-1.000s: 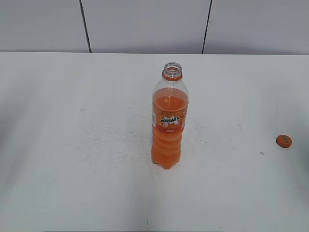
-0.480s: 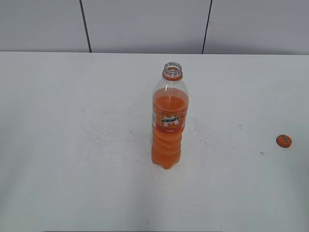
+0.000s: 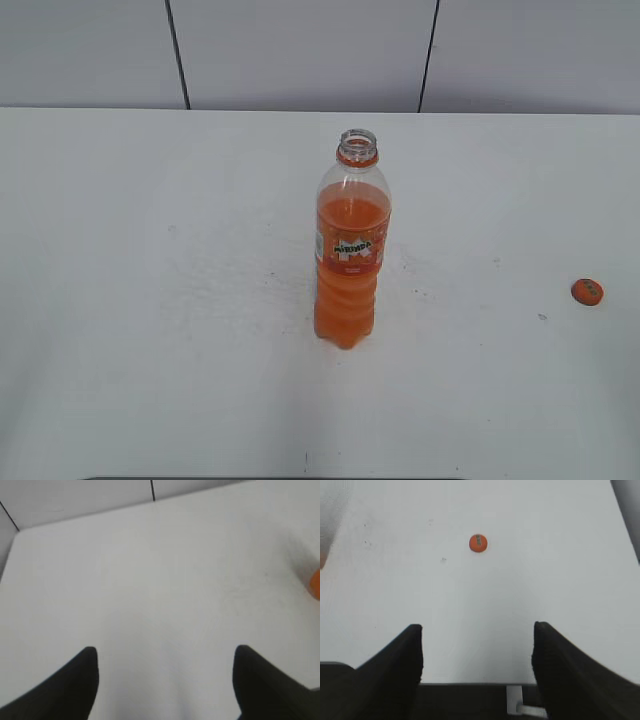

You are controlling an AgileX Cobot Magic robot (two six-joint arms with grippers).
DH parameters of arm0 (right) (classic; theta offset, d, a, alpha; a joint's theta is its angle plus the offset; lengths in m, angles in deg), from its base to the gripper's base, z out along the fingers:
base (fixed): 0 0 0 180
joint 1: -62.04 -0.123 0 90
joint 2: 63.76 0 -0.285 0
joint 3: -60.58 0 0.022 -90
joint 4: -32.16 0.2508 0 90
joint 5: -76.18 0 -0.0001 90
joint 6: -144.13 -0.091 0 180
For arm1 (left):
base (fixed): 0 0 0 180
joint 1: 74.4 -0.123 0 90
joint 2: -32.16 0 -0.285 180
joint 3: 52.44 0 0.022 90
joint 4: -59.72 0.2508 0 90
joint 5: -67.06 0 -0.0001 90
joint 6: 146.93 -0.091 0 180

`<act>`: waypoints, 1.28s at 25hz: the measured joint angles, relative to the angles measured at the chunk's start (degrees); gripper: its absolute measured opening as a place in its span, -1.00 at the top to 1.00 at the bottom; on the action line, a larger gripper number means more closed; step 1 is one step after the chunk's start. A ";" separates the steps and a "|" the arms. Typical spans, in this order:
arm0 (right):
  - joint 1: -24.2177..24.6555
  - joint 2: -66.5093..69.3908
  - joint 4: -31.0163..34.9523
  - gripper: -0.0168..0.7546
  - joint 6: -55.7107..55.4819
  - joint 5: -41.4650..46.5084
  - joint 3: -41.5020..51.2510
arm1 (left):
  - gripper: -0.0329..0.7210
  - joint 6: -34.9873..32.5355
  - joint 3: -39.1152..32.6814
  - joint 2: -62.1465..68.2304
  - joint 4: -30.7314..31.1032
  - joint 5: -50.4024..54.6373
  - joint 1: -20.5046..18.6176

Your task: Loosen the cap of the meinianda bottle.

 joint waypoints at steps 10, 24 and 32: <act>0.00 -8.72 -0.20 -0.37 2.07 -0.07 0.45 | -0.43 1.55 0.01 -5.09 0.92 -0.35 -0.05; 0.00 -8.72 -1.19 -0.37 1.16 -0.07 0.45 | -0.40 5.96 -0.03 -5.09 2.54 -0.49 -0.05; 0.00 -8.72 -1.24 -0.37 1.14 -0.07 0.45 | -0.40 5.96 -0.03 -5.09 2.70 -0.56 -0.05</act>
